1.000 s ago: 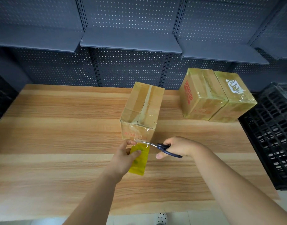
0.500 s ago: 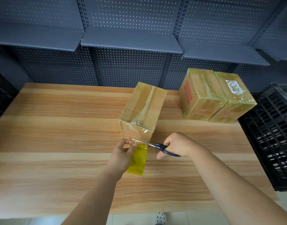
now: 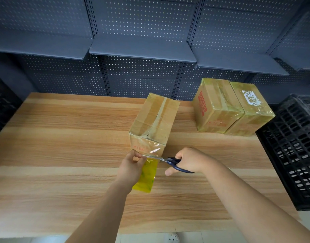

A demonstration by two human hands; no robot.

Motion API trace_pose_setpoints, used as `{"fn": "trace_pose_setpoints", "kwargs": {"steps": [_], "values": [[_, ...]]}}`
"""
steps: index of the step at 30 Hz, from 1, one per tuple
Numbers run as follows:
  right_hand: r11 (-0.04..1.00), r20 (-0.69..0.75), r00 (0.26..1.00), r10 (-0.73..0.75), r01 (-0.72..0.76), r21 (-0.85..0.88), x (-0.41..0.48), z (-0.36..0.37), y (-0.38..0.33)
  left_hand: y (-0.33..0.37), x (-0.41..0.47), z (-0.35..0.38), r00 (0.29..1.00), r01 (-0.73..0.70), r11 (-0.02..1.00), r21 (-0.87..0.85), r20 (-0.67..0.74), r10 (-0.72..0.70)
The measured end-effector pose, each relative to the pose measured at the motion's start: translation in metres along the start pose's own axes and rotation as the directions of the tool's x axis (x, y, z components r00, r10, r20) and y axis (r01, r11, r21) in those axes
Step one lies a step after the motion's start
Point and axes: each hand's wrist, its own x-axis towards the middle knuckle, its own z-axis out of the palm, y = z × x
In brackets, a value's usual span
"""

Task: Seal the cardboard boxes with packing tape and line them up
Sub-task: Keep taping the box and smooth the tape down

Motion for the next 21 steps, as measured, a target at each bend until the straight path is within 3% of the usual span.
{"fn": "trace_pose_setpoints", "kwargs": {"steps": [9,21], "values": [[0.993,-0.051,0.998,0.031,-0.037,-0.114,-0.006,-0.01,-0.008,-0.003,0.003,-0.002,1.0,0.015,1.0,0.018,0.002,-0.015],[0.963,-0.113,0.994,0.007,-0.038,-0.268,-0.011,-0.015,-0.004,0.011,0.003,-0.006,0.995,-0.099,0.957,0.271,0.054,0.088]]}}
